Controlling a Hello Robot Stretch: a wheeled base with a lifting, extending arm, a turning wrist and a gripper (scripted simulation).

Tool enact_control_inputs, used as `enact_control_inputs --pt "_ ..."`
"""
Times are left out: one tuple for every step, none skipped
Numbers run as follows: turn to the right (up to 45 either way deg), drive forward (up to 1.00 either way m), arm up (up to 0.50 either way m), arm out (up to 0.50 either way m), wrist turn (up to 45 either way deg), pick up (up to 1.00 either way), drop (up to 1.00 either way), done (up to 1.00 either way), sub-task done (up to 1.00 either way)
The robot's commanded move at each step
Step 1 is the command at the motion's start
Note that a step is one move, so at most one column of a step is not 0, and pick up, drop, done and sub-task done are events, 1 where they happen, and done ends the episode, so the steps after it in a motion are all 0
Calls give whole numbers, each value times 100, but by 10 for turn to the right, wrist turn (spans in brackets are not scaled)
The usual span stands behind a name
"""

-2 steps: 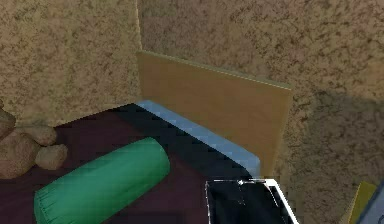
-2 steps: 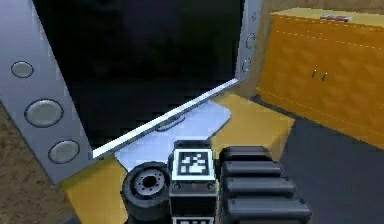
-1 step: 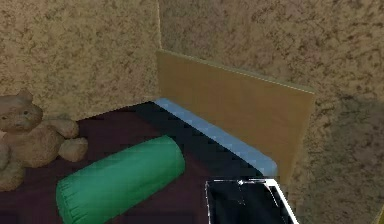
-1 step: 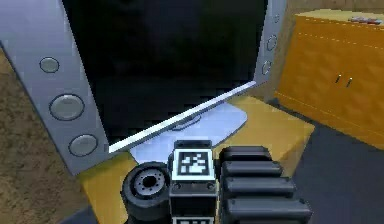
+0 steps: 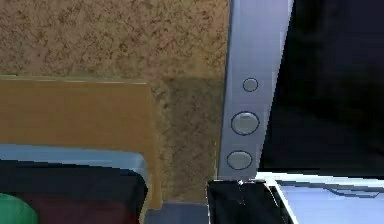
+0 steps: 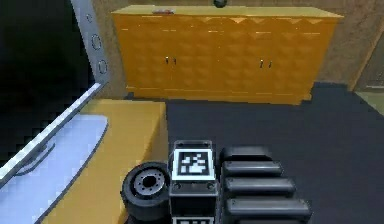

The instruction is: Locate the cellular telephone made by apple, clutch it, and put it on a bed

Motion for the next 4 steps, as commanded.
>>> enact_control_inputs --pt "450 0 0 0 0 0 0 0 0" --pt "60 0 0 0 0 0 0 0 0" --pt "-450 0 0 0 0 0 0 0 0" --pt "-450 0 0 0 0 0 0 0 0"
